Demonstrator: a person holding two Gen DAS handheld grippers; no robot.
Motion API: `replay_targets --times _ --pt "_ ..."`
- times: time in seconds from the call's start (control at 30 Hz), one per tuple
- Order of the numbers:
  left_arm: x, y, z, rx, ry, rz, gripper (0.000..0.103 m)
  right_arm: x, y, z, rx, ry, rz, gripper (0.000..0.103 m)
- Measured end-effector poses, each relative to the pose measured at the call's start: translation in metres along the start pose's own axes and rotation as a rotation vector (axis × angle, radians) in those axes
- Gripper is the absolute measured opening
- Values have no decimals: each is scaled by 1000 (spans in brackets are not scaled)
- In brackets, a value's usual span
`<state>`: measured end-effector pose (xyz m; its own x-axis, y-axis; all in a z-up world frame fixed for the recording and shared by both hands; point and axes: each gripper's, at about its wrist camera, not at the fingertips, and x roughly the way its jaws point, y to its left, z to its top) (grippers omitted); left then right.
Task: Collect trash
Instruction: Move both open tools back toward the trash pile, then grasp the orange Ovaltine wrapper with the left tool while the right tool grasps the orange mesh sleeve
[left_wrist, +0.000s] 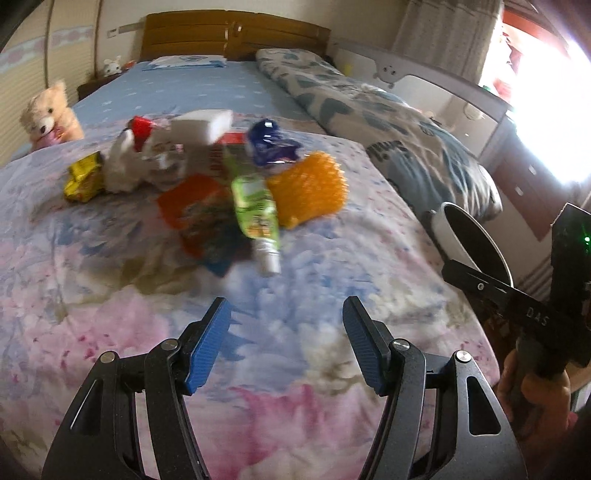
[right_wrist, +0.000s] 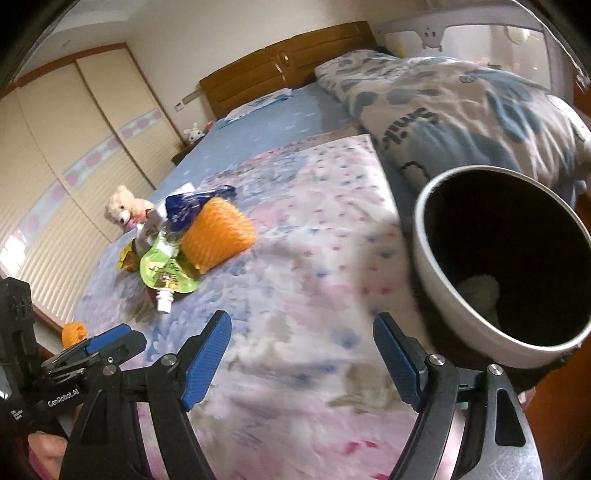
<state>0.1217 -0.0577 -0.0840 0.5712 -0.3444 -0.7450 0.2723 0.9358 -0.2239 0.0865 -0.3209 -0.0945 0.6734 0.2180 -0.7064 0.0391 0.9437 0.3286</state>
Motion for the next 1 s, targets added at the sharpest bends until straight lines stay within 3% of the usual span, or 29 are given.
replay_targets --times 0.27,0.67,1.0 --pt "-2 33 4 -67 0 19 64 16 25 8 -27 -7 10 81" --pt "14 60 21 -63 12 86 64 45 47 25 -31 -5 37 81" --pt "38 80 42 -66 54 56 64 79 50 52 30 9 110 79"
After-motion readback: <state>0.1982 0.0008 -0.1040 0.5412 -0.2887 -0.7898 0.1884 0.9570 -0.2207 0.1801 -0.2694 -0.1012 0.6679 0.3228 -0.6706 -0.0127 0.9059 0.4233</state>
